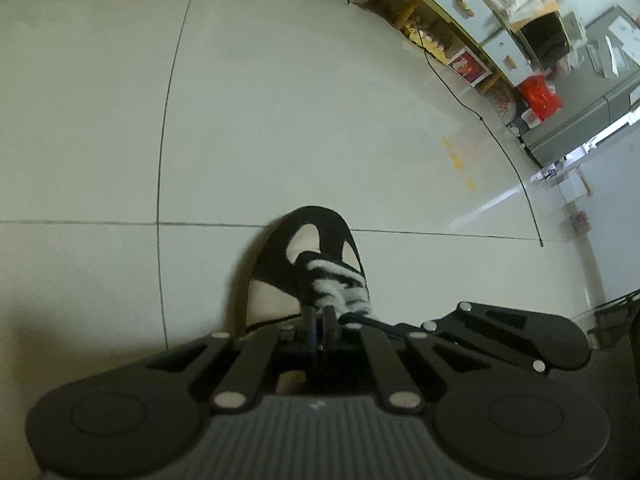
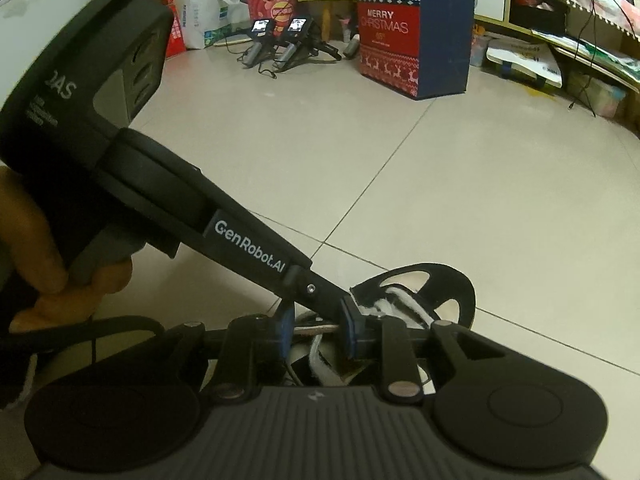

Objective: Lace up shoes with both hands

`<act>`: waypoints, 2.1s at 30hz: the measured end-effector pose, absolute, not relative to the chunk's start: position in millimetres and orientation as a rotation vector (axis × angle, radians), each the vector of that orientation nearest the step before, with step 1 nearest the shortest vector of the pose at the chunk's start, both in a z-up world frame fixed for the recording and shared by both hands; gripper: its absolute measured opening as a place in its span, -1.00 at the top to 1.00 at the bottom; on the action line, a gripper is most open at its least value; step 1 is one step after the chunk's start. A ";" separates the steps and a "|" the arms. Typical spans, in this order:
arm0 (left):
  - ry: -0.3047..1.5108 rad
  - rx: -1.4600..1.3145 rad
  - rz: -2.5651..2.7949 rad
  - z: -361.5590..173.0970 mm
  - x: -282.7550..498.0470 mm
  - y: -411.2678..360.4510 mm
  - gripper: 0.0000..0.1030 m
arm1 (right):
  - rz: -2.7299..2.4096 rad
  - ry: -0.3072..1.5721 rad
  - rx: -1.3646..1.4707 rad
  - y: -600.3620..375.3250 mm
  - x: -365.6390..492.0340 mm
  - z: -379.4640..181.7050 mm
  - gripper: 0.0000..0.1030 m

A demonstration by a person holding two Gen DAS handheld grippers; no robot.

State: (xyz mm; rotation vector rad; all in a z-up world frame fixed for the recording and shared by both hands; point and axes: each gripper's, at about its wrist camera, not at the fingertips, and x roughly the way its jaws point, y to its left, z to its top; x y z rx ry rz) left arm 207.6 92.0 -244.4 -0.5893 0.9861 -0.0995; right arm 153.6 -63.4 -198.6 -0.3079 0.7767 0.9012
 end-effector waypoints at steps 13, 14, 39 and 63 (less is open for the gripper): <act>0.925 -0.479 -0.068 -233.0 202.8 101.2 0.95 | 0.911 0.776 -0.393 -51.1 156.9 -197.6 0.44; 0.917 -0.483 -0.057 -231.8 200.9 104.4 0.95 | 0.911 0.779 -0.392 -51.8 156.8 -197.6 0.44; 0.843 -0.085 -0.447 -177.4 206.1 105.6 -0.38 | 0.777 0.906 -0.276 -110.4 142.3 -187.8 0.44; 0.932 0.359 -0.633 -209.5 178.7 40.7 0.08 | 0.813 1.060 -0.238 -105.6 144.3 -205.7 0.88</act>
